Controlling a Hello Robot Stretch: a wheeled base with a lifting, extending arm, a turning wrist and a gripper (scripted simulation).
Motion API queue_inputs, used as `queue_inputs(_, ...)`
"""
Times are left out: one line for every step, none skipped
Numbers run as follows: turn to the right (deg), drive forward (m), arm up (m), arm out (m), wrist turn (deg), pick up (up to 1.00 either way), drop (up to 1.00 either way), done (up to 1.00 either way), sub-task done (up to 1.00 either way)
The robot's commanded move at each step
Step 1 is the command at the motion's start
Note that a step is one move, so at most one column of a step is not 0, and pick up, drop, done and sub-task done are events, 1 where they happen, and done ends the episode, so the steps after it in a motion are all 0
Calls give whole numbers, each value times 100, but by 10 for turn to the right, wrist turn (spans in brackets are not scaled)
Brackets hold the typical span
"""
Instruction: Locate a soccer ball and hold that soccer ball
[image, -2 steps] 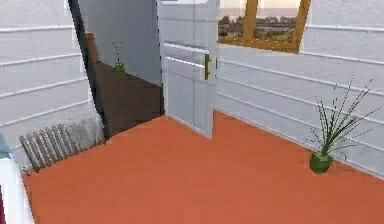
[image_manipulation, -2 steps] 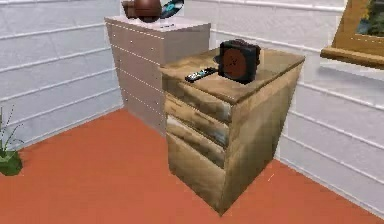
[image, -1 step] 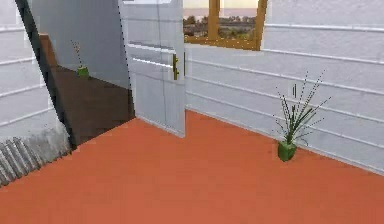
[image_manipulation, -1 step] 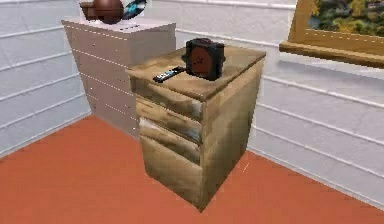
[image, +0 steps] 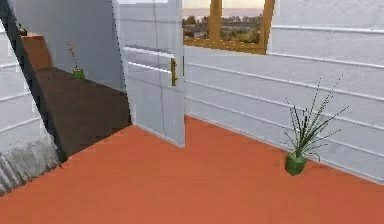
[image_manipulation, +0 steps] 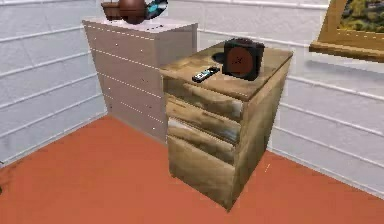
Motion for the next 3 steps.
queue_inputs(-60, 0, 0, 0, 0, 0, 0, 0, 0)
queue_inputs(0, 35, 0, 0, 0, 0, 0, 0, 0)
queue_inputs(-420, 0, 0, 0, 0, 0, 0, 0, 0)
